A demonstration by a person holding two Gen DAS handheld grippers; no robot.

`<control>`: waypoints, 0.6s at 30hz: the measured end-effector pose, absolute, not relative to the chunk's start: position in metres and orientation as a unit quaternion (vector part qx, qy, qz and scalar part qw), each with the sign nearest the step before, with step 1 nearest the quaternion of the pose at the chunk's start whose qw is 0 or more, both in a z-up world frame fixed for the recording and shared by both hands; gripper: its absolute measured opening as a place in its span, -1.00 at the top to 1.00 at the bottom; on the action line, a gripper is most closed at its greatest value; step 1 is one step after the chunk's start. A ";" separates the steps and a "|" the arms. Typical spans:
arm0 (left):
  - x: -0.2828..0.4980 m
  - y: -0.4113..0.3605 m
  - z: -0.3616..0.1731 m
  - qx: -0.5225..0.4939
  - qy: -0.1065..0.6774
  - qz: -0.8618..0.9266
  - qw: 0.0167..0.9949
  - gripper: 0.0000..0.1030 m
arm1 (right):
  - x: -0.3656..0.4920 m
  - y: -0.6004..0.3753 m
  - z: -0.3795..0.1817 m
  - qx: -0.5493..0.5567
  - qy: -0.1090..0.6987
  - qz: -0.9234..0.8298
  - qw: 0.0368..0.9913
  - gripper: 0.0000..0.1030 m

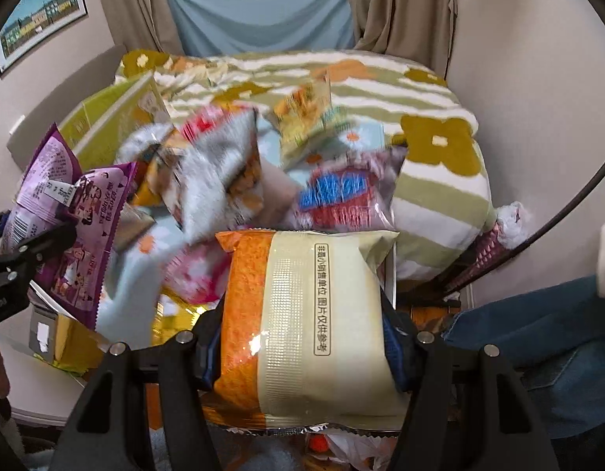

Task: Organize snacks
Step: 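Carry the purple bag into the box with the left tool while the right carries its bag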

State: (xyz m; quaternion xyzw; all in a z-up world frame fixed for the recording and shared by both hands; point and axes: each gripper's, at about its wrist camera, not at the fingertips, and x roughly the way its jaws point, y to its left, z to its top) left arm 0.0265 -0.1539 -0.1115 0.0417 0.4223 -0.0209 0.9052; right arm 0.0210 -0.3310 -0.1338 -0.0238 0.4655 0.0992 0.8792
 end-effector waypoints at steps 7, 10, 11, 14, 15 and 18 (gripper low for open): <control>0.042 -0.104 -0.071 0.008 0.385 0.003 0.923 -0.39 | 0.041 -0.296 -0.076 -0.050 0.416 0.131 0.898 -0.14; 0.057 -0.076 -0.058 0.004 0.375 0.014 0.927 -0.38 | 0.059 -0.270 -0.059 -0.051 0.404 0.148 0.901 -0.14; 0.062 -0.065 -0.054 0.005 0.373 0.018 0.928 -0.38 | 0.067 -0.257 -0.054 -0.049 0.398 0.156 0.903 -0.14; 0.083 -0.031 -0.046 0.006 0.368 0.030 0.929 -0.38 | 0.087 -0.222 -0.042 -0.048 0.387 0.172 0.905 -0.14; 0.090 -0.018 -0.045 0.005 0.367 0.033 0.929 -0.38 | 0.092 -0.212 -0.040 -0.048 0.384 0.177 0.905 -0.14; 0.114 0.021 -0.043 0.002 0.372 0.043 0.927 -0.38 | 0.115 -0.169 -0.034 -0.044 0.378 0.193 0.904 -0.14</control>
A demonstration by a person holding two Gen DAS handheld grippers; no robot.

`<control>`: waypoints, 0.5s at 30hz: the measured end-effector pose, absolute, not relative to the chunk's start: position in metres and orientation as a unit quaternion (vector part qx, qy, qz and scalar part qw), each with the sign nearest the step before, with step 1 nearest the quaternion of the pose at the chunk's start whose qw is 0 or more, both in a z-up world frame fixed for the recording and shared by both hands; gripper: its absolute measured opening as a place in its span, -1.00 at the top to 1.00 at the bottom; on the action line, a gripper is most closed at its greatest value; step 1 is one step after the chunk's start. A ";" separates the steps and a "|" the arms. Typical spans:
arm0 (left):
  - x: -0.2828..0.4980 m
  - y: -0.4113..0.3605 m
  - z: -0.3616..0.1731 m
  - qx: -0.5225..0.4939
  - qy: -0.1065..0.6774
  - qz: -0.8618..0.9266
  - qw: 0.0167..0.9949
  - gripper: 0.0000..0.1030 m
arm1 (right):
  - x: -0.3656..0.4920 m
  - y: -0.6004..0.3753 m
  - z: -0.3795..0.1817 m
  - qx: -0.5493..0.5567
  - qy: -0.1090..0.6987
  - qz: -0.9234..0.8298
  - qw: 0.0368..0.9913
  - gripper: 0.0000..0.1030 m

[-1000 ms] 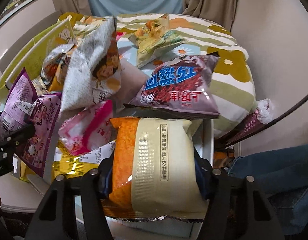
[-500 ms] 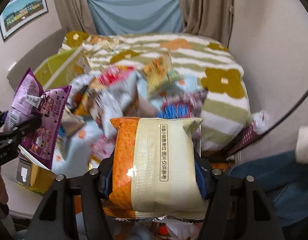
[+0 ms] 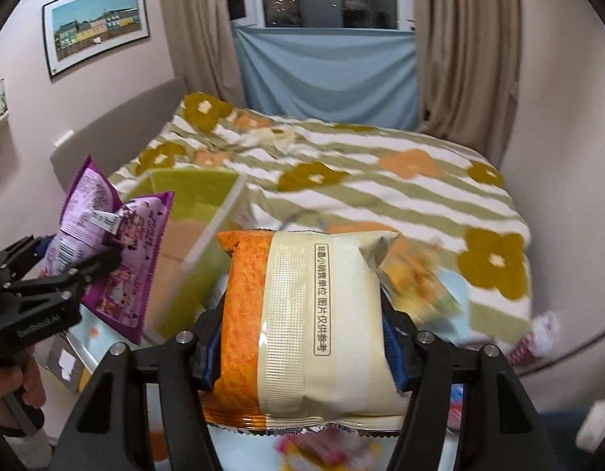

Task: Organize snacks
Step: 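Carry the purple bag into the box with the left tool while the right carries its bag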

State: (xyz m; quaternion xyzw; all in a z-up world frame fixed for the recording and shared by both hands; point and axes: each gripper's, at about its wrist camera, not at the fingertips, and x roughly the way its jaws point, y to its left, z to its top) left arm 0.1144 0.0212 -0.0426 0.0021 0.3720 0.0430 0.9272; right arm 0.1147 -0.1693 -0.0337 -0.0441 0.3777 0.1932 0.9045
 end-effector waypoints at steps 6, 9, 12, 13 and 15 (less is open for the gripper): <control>0.169 0.091 -0.056 0.004 0.394 0.041 0.918 -0.38 | 0.166 -0.087 -0.040 -0.020 0.397 0.219 0.891 -0.14; 0.198 0.116 -0.072 0.008 0.411 0.034 0.911 -0.39 | 0.190 -0.053 -0.047 -0.015 0.412 0.213 0.886 -0.14; 0.223 0.134 -0.092 0.003 0.435 0.020 0.900 -0.39 | 0.210 -0.027 -0.058 -0.005 0.435 0.199 0.878 -0.14; 0.230 0.140 -0.099 -0.001 0.441 0.015 0.897 -0.39 | 0.215 -0.022 -0.062 0.003 0.442 0.194 0.876 -0.14; 0.241 0.146 -0.112 -0.005 0.452 0.007 0.892 -0.40 | 0.220 -0.016 -0.069 0.016 0.454 0.184 0.872 -0.14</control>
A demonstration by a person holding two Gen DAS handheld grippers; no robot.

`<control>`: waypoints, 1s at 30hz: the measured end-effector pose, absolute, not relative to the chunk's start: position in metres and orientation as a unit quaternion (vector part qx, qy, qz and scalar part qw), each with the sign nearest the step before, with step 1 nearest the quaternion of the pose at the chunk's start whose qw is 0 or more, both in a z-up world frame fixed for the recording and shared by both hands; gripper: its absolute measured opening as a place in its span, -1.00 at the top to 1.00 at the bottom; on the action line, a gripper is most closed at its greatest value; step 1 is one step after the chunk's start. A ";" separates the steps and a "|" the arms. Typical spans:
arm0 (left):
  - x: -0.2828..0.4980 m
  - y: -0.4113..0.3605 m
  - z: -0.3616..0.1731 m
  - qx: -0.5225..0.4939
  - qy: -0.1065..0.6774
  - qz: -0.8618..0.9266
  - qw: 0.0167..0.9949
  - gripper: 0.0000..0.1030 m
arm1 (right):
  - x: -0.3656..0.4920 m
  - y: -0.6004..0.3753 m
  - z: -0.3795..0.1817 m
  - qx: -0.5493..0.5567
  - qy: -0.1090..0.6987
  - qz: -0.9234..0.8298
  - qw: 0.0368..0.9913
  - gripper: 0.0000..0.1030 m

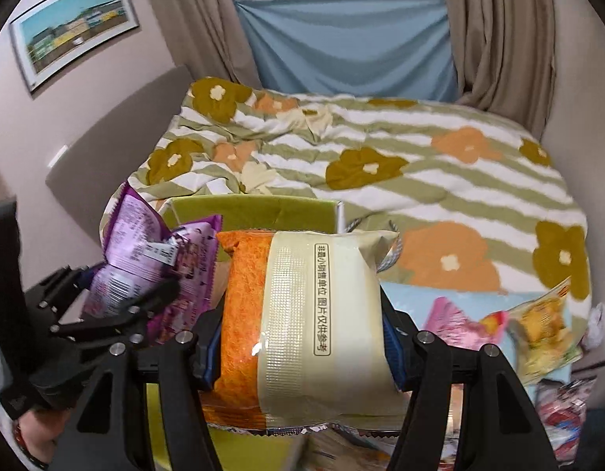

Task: Organize snacks
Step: 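Carry the purple bag into the box with the left tool while the right carries its bag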

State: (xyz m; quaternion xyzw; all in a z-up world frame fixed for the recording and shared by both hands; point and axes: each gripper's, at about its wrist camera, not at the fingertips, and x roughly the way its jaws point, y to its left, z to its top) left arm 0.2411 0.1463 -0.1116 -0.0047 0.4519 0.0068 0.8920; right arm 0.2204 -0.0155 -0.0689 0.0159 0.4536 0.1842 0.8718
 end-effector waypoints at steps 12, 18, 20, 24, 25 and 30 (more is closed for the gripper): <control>0.234 0.160 -0.132 -0.008 0.465 0.013 0.885 -1.00 | 0.230 -0.013 -0.088 0.044 0.470 0.152 0.868 -0.18; 0.209 0.169 -0.121 -0.022 0.468 0.032 0.883 -1.00 | 0.231 -0.001 -0.080 0.035 0.456 0.185 0.870 -0.18; 0.205 0.173 -0.121 -0.029 0.469 0.042 0.881 -1.00 | 0.234 0.009 -0.076 0.029 0.449 0.199 0.871 -0.18; 0.198 0.180 -0.118 -0.032 0.465 0.054 0.883 -1.00 | 0.248 0.030 -0.086 0.017 0.464 0.215 0.859 -0.18; 0.197 0.181 -0.119 -0.030 0.465 0.057 0.883 -1.00 | 0.253 0.034 -0.091 0.015 0.477 0.221 0.851 -0.18; 0.196 0.183 -0.124 -0.023 0.469 0.067 0.881 -1.00 | 0.274 0.054 -0.125 -0.009 0.526 0.216 0.823 -0.18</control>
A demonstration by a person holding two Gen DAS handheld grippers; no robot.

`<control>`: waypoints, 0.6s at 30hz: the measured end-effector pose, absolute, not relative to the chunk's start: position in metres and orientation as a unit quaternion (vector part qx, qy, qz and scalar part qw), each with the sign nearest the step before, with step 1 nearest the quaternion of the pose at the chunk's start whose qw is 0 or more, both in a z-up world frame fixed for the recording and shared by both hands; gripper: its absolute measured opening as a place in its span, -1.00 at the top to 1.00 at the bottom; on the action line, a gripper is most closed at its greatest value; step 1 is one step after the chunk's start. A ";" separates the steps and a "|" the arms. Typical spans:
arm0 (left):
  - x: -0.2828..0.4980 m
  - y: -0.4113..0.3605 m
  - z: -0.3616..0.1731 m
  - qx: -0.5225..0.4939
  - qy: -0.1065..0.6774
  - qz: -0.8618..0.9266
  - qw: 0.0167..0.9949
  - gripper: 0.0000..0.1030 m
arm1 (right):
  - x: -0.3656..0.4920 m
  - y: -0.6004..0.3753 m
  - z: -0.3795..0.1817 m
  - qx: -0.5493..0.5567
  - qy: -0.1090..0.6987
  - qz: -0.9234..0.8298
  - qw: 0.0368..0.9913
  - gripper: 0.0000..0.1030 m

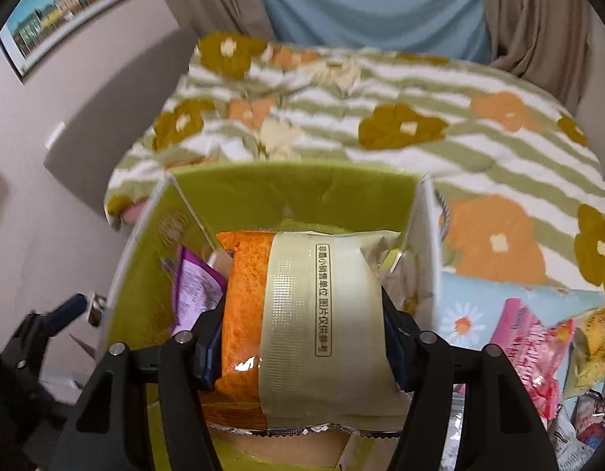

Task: Organize snacks
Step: 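Release both bags into the box and withdraw both tools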

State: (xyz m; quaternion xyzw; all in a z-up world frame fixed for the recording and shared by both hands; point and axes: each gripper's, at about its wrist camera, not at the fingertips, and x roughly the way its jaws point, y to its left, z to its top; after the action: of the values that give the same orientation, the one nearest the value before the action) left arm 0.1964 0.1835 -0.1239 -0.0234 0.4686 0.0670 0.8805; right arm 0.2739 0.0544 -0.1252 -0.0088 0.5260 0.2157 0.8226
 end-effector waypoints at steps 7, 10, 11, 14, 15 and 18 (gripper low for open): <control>0.196 0.183 -0.129 -0.022 0.473 0.068 0.878 -1.00 | 0.274 0.057 -0.137 -0.013 0.527 0.204 0.825 -0.39; 0.194 0.184 -0.128 -0.021 0.471 0.066 0.879 -1.00 | 0.269 0.052 -0.132 0.004 0.512 0.214 0.831 -0.99; 0.193 0.184 -0.127 -0.020 0.470 0.066 0.880 -1.00 | 0.270 0.051 -0.129 0.008 0.509 0.217 0.833 -0.99; 0.191 0.184 -0.123 -0.019 0.470 0.064 0.880 -1.00 | 0.264 0.046 -0.122 0.021 0.502 0.220 0.836 -0.99; 0.191 0.184 -0.121 -0.019 0.469 0.064 0.881 -1.00 | 0.263 0.045 -0.119 0.021 0.507 0.221 0.833 -0.99; 0.189 0.183 -0.112 -0.019 0.461 0.061 0.885 -1.00 | 0.256 0.044 -0.107 0.015 0.500 0.224 0.837 -0.99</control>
State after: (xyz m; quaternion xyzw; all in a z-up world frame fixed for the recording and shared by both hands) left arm 0.1888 0.1826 -0.1118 -0.0192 0.4609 0.0613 0.8851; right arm 0.2565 0.0442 -0.1065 0.0152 0.4995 0.2243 0.8366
